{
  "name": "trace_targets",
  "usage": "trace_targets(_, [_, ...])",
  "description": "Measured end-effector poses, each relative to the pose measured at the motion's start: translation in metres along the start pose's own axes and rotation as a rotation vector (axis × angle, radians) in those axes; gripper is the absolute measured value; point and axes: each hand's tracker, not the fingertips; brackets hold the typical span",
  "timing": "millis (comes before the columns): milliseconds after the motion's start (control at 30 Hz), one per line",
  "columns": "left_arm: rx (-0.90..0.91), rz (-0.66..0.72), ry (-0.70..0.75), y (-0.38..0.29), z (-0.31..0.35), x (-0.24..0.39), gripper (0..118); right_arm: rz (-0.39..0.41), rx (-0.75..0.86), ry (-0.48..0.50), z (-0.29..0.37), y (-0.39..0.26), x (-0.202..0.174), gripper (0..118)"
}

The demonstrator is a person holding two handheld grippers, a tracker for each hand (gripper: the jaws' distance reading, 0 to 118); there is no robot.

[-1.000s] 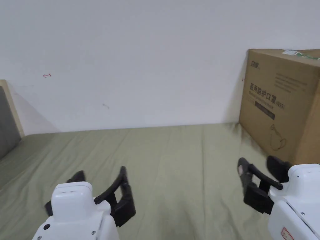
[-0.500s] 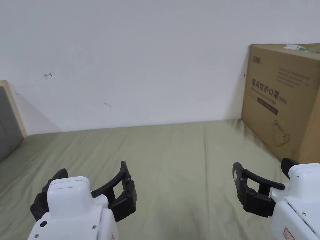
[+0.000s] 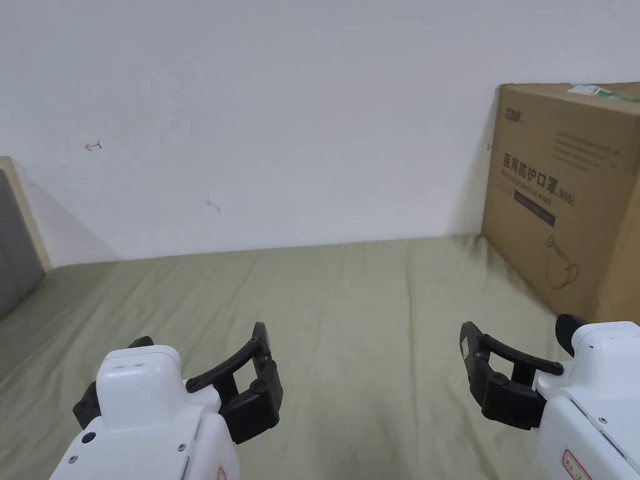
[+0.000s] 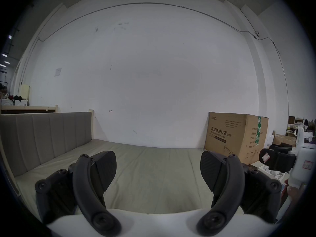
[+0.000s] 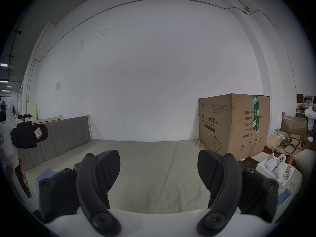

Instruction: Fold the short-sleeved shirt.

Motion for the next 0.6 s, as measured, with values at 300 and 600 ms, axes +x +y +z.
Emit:
trace_targets(300, [-0.007,-0.029,0.045,-0.003,0.000,0.007,103,0.000,-0.010,-0.002,0.001,0.000,-0.001,97])
trace_targets(600, [-0.058,-0.042,0.062,-0.005,-0.003,0.018,103,-0.005,-0.022,-0.006,0.002,0.000,-0.002,97])
